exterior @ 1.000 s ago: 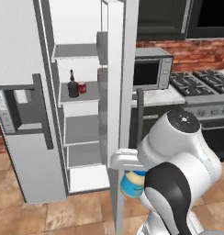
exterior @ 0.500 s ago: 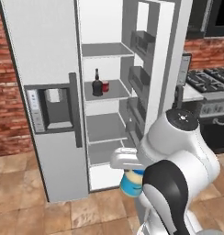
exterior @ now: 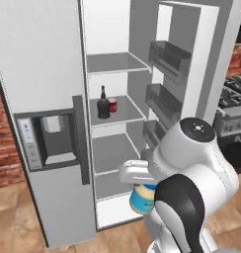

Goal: Place the mayonnaise and ketchup from the counter to the top shelf of the fridge. If the existing items in the fridge are on the top shelf, move them to other shelves.

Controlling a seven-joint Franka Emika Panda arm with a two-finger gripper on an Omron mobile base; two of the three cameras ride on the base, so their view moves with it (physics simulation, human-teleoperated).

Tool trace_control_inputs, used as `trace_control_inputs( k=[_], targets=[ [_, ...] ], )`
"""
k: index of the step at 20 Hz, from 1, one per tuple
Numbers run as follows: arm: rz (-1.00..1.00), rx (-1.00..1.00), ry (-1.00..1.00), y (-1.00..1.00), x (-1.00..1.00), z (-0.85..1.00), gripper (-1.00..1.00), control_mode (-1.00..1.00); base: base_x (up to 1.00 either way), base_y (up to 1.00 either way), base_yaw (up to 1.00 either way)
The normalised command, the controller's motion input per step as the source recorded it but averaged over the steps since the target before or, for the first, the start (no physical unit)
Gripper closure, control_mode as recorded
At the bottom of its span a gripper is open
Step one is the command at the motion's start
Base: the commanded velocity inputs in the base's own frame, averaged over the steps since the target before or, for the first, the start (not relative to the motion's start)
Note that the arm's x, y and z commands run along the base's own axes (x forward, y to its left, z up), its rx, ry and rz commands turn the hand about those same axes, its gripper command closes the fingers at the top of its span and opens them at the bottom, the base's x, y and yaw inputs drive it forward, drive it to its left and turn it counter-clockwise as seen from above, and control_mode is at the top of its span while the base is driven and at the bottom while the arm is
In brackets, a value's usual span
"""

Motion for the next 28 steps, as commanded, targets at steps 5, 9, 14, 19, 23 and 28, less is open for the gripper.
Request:
trace_control_inputs(
  k=[5, 9, 14, 19, 23, 28],
  targets=[
    [0.0, 0.0, 0.0, 0.0, 0.0, 0.0, 1.0, 1.0, 0.56, 0.16, -0.07],
    [0.0, 0.0, 0.0, 0.0, 0.0, 0.0, 1.0, 1.0, 0.05, 0.2, 0.0],
    [0.0, 0.0, 0.0, 0.0, 0.0, 0.0, 1.0, 1.0, 0.0, 0.19, 0.01],
    [0.0, 0.0, 0.0, 0.0, 0.0, 0.0, 1.0, 1.0, -0.58, 0.02, 0.0],
    [0.0, 0.0, 0.0, 0.0, 0.0, 0.0, 1.0, 1.0, -0.82, 0.4, 0.09],
    [0.0, 0.0, 0.0, 0.0, 0.0, 0.0, 1.0, 1.0, -0.08, 0.97, 0.09]
  ],
)
